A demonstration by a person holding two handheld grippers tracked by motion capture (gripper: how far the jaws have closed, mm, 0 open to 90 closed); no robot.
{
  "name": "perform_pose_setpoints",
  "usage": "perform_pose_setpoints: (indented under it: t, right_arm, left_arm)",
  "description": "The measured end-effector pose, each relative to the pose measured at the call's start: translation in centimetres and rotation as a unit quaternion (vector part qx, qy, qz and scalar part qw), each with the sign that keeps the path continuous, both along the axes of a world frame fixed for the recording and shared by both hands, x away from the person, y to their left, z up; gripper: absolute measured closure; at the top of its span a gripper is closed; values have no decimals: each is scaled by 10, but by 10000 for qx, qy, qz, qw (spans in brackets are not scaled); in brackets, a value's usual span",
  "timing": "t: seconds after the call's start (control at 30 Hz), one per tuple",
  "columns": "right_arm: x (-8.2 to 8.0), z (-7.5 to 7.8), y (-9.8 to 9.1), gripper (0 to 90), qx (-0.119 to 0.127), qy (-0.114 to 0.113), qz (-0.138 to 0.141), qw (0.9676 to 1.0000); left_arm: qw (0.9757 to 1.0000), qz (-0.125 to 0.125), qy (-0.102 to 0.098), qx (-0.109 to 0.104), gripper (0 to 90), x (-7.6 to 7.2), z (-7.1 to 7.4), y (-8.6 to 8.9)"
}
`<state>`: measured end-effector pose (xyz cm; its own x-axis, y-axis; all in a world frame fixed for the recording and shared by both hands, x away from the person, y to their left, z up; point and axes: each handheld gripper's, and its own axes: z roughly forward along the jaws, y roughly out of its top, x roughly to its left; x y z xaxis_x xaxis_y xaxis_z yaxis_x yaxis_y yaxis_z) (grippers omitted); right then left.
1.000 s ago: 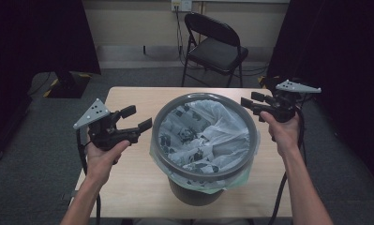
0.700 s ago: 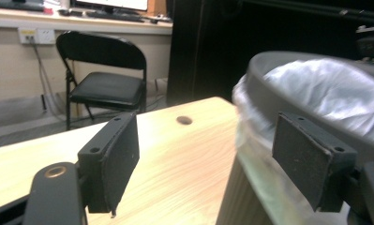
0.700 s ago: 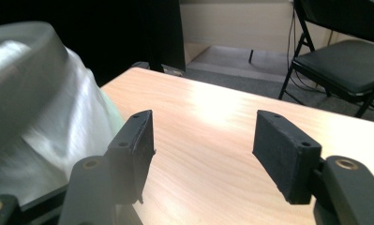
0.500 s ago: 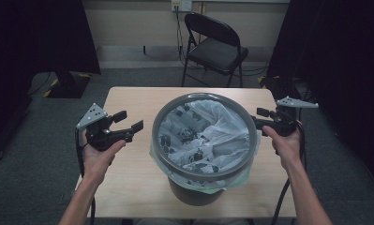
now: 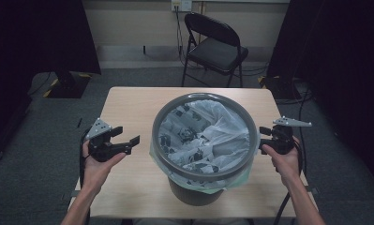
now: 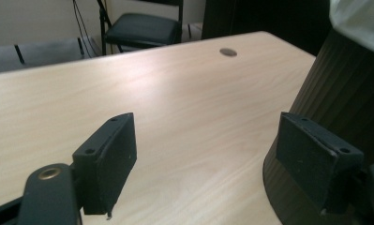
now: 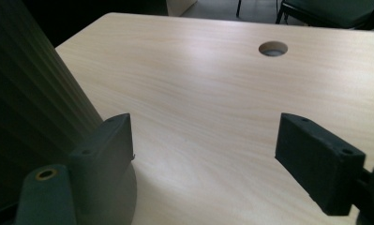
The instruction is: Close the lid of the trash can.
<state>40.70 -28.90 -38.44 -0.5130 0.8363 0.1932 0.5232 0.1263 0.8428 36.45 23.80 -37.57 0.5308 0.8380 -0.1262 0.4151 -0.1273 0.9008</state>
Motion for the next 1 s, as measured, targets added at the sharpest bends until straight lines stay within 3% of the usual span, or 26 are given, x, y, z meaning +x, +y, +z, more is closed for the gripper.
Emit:
perform_pose_setpoints:
  t: [0.1, 0.2, 0.37, 0.47, 0.57, 0.83, 0.93, 1.0]
  right_arm:
    - [-5, -6, -1, 159, -70, 67, -64, 9999]
    - [-9, -13, -2, 159, -102, 143, -215, 9996]
    - [-17, -28, -5, 160, -208, 319, -252, 9990]
    - [-21, -36, -3, 164, -488, 329, -472, 9972]
    - [-26, -46, -3, 163, -549, 353, -533, 9964]
    - [-32, -72, 0, 161, -665, 644, -754, 9929]
    - [-33, -83, 3, 160, -915, 722, -855, 9895]
    - [-33, -89, 5, 159, -1123, 758, -882, 9869]
  left_arm:
    - [10000, 19, 63, -60, 179, -1, -7, 2]
    - [9998, 12, 136, 161, 165, -3, -14, 1]
    - [9989, -169, 359, 260, 156, -7, -29, 3]
    - [9975, -129, 502, 475, 155, -9, -40, 2]
    - [9965, 33, 522, 651, 156, -13, -49, 0]
    - [9941, 268, 778, 710, 164, -12, -78, -1]
    - [9896, 149, 1002, 1024, 164, -11, -94, -7]
    - [9880, 136, 1020, 1150, 164, -14, -101, -13]
